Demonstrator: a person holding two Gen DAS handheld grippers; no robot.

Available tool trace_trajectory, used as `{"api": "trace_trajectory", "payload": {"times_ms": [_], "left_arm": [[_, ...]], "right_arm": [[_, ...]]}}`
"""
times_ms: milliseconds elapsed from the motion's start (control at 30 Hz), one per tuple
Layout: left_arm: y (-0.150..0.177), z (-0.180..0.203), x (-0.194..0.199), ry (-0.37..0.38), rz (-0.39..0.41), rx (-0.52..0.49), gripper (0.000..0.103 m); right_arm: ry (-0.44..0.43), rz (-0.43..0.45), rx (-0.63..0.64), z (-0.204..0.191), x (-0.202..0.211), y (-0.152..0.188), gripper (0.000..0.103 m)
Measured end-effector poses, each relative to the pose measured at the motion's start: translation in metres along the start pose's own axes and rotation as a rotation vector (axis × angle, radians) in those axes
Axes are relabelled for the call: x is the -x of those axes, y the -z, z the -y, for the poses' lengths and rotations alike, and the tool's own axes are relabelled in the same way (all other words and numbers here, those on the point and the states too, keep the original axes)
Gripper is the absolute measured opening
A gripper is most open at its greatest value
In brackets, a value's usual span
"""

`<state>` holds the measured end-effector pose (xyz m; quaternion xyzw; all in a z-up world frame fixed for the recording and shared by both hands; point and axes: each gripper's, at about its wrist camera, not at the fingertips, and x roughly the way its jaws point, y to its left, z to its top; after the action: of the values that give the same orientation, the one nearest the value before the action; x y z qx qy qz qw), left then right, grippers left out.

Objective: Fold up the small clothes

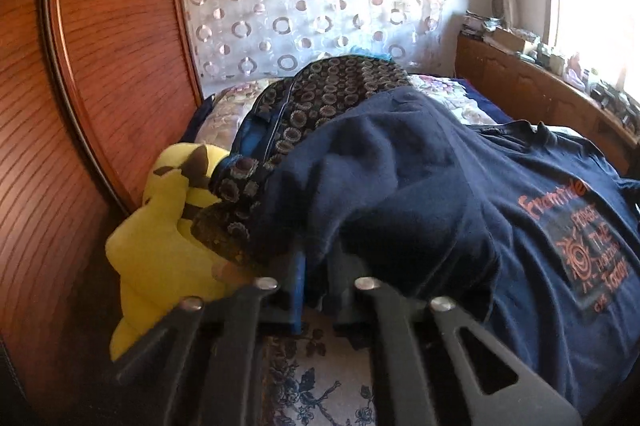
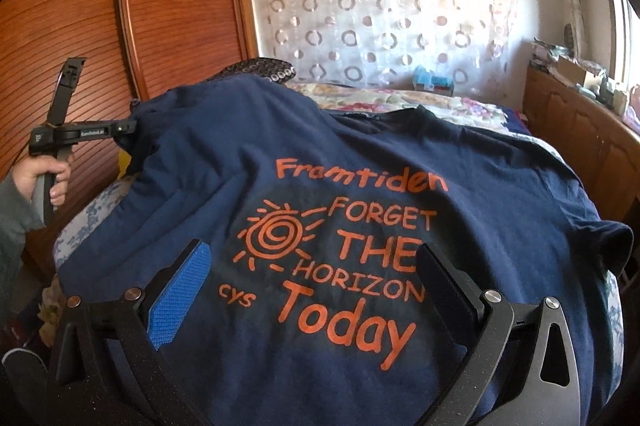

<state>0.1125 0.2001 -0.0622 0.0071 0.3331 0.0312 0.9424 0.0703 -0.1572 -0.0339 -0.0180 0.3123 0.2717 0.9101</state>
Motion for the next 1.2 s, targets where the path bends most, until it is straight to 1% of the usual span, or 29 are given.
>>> {"api": "trace_trajectory", "payload": {"times_ms": [167,300,400,500,533,600,633,700,800,867,967,1100,1167,1200], "left_arm": [[-0.021,0.015,0.025,0.005,0.047,-0.056,0.001],[-0.047,0.036,0.043,0.035,0.095,-0.097,0.001],[-0.067,0.062,0.049,0.061,0.114,-0.149,0.001],[-0.083,0.096,0.043,0.098,0.097,-0.204,0.001],[-0.087,0.110,0.038,0.110,0.085,-0.229,0.004],[-0.091,0.130,0.030,0.146,0.051,-0.263,0.017],[-0.092,0.140,0.026,0.177,0.031,-0.277,0.020],[-0.088,0.152,0.025,0.209,0.024,-0.295,0.036],[-0.082,0.156,0.030,0.202,0.012,-0.288,0.044],[-0.078,0.153,0.034,0.215,0.015,-0.282,0.049],[-0.071,0.144,0.038,0.217,0.008,-0.265,0.051],[-0.049,0.131,0.038,0.204,-0.005,-0.224,0.052],[-0.034,0.125,0.037,0.192,-0.012,-0.210,0.052],[-0.026,0.121,0.035,0.189,-0.017,-0.203,0.052]], "right_arm": [[0.000,-0.001,-0.012,0.004,-0.001,0.003,0.103],[-0.001,0.002,-0.020,0.006,0.000,0.004,0.103],[-0.002,0.003,-0.028,0.008,0.000,0.005,0.103],[-0.006,0.004,-0.040,0.012,0.000,0.005,0.103],[-0.008,0.005,-0.043,0.013,0.000,0.005,0.103],[-0.010,0.005,-0.047,0.014,0.000,0.006,0.103],[-0.011,0.005,-0.050,0.015,0.000,0.006,0.103],[-0.012,0.001,-0.056,0.016,-0.001,0.006,0.103],[-0.015,0.000,-0.058,0.019,0.000,0.006,0.103],[-0.017,0.000,-0.061,0.019,0.000,0.006,0.103],[-0.023,-0.003,-0.069,0.022,0.001,0.007,0.103],[-0.028,-0.015,-0.068,0.024,0.001,0.006,0.103],[-0.041,-0.020,-0.060,0.027,0.004,0.002,0.101],[-0.046,-0.021,-0.057,0.029,0.004,0.000,0.098]]}}
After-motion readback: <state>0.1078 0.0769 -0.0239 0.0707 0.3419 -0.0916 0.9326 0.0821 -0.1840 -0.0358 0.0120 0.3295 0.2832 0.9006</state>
